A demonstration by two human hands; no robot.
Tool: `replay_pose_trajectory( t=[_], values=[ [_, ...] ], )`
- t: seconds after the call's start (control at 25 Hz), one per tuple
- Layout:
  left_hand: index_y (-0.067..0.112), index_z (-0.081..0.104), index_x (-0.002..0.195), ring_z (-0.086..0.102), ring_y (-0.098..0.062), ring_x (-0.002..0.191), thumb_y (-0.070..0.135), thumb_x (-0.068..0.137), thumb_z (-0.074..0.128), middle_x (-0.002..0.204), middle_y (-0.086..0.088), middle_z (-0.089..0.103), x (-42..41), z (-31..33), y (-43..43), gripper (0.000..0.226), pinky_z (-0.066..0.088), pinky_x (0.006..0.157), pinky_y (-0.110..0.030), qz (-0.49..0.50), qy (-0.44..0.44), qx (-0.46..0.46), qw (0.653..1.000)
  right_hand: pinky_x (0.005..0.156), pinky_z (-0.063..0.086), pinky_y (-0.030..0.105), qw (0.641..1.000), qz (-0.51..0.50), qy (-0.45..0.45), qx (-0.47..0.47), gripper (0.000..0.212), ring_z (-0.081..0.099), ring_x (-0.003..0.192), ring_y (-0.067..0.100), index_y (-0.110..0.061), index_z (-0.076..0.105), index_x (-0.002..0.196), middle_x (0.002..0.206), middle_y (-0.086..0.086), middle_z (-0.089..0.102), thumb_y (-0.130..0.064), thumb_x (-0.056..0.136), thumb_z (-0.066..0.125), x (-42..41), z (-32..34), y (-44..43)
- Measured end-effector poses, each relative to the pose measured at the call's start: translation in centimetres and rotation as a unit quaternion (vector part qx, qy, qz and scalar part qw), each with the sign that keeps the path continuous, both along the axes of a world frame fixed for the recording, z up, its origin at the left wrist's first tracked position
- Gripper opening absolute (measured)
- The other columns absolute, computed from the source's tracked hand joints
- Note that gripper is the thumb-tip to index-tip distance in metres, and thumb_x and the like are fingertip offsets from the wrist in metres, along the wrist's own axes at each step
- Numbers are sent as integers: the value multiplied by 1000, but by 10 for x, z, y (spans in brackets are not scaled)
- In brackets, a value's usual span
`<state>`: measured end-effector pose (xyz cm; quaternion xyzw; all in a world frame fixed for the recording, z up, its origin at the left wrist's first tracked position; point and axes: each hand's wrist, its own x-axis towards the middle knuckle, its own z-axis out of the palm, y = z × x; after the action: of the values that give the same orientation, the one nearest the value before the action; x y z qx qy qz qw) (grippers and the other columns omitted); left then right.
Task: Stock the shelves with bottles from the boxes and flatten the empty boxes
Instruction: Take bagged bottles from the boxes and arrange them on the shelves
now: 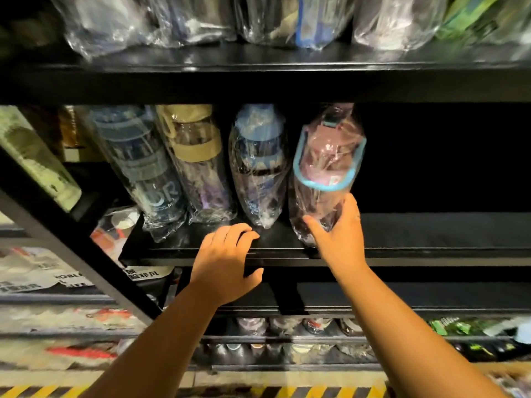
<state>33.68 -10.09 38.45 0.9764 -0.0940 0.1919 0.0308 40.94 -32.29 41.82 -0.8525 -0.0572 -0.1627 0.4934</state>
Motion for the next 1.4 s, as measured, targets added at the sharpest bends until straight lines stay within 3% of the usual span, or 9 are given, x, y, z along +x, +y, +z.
replay_pose_trajectory(
  t=[0.12,0.24,0.56,0.68,0.8,0.92,1.0,1.24,1.4],
  values=[
    [22,62,123,56,-24,116,57,69,65,129,1,57,-1,1,2,64,47,89,-40,7,21,-4,1000,76,41,30,996,-39,70,-29,52,56,101,23,-9,47,116,114,6,53,-37,84,76,18,5,11],
    [24,61,124,55,-22,119,59,70,63,130,3,55,-2,4,0,65,46,92,-41,16,41,-9,999,79,49,42,989,-77,88,-92,54,58,100,36,-4,49,107,107,14,57,-46,83,74,26,2,20],
    [25,60,125,54,-21,118,61,70,60,132,4,55,-1,5,2,65,45,93,-40,15,39,-8,999,85,46,45,986,-89,92,-110,60,52,110,38,1,49,109,112,19,55,-47,83,73,27,1,23],
    [22,61,126,55,-24,117,57,70,63,131,1,56,-3,2,3,66,45,93,-41,-2,24,-6,1000,95,44,50,990,-92,58,-89,74,44,123,40,3,44,123,127,22,47,-51,82,73,18,1,17],
    [17,59,132,54,-26,125,51,72,65,138,-4,56,-12,-5,2,69,43,101,-45,-6,12,-17,1000,116,23,51,987,-111,42,-111,86,24,145,34,-3,22,152,157,16,28,-49,91,62,-15,-5,10],
    [16,44,148,36,-29,144,47,73,67,157,-10,37,-45,-25,1,84,30,114,-52,6,15,-22,1000,119,7,55,971,-94,35,-215,79,5,151,32,-12,16,157,164,11,13,-51,96,50,-76,-42,21],
    [18,34,152,22,-30,150,46,74,65,163,-10,23,-85,-48,15,88,21,118,-54,-7,27,-47,999,117,10,59,949,-67,37,-305,76,4,151,35,-15,20,156,165,11,9,-57,96,41,-125,-79,41],
    [19,30,150,27,-34,146,50,74,66,160,-11,27,-215,-139,92,89,27,116,-55,22,207,-56,976,111,28,63,895,12,164,-415,77,22,147,39,-16,32,152,162,13,23,-61,90,33,-259,-171,127],
    [23,23,154,16,-30,150,53,84,56,163,-6,18,-288,-206,149,84,15,120,-49,53,341,-53,937,119,12,56,845,95,300,-433,78,4,151,36,-22,12,158,165,11,0,-55,95,44,-323,-228,179]
  ],
)
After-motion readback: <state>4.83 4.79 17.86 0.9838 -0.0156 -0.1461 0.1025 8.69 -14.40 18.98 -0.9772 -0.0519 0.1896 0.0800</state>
